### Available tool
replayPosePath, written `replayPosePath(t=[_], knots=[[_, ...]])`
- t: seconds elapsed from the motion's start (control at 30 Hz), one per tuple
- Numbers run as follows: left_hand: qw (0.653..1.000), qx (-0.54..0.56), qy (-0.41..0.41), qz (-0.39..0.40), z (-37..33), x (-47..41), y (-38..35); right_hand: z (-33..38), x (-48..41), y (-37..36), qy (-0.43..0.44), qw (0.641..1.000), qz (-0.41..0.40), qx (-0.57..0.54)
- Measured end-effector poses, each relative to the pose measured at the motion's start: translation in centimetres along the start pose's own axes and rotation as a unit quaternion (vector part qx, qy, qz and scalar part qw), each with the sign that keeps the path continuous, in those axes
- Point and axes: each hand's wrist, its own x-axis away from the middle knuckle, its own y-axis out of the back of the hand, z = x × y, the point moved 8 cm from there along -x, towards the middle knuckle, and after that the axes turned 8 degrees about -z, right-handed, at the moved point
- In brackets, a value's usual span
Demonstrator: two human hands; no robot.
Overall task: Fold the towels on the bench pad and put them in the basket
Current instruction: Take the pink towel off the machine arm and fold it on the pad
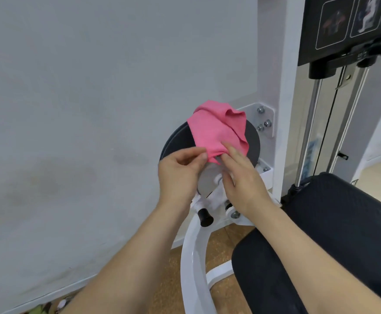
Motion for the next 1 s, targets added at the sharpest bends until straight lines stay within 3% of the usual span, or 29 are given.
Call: replayPosePath(t=[0.07,0.13,0.23,0.33,0.47,0.57,0.63,0.73,0.9,1.0], knots=[[0.997,0.074,0.006,0.021,-2.3,0.7,0.8,2.5,0.3,2.6,0.001,0.990,-0.096,-0.103],[0.995,0.071,-0.015,0.065,-4.5,2.0,1.4,4.1,0.8,4.5,-0.078,0.964,-0.135,-0.216],[0.992,0.038,-0.020,0.115,-6.9,4.3,2.5,6.3,1.6,5.7,-0.185,0.904,-0.085,-0.375],[0.989,-0.003,0.002,0.151,-8.8,5.8,4.7,9.1,2.6,6.5,-0.244,0.859,0.021,-0.450],[0.962,-0.123,0.038,0.241,-10.3,8.4,7.6,12.2,3.2,9.9,-0.229,0.888,0.076,-0.391],[0.958,-0.182,-0.016,0.222,-12.8,10.1,10.6,15.8,3.8,13.1,-0.185,0.914,0.127,-0.339],[0.963,-0.164,-0.049,0.206,-14.5,11.5,12.2,18.2,4.9,14.9,-0.162,0.922,0.168,-0.308],[0.973,-0.090,-0.037,0.212,-16.1,14.7,13.2,21.4,7.0,17.6,-0.168,0.919,0.197,-0.299],[0.963,-0.003,0.004,0.269,-18.8,21.2,14.7,27.1,12.3,22.5,-0.143,0.930,0.259,-0.218],[0.939,0.012,-0.026,0.344,-21.1,25.8,16.3,29.9,15.8,26.2,-0.133,0.953,0.230,-0.148]])
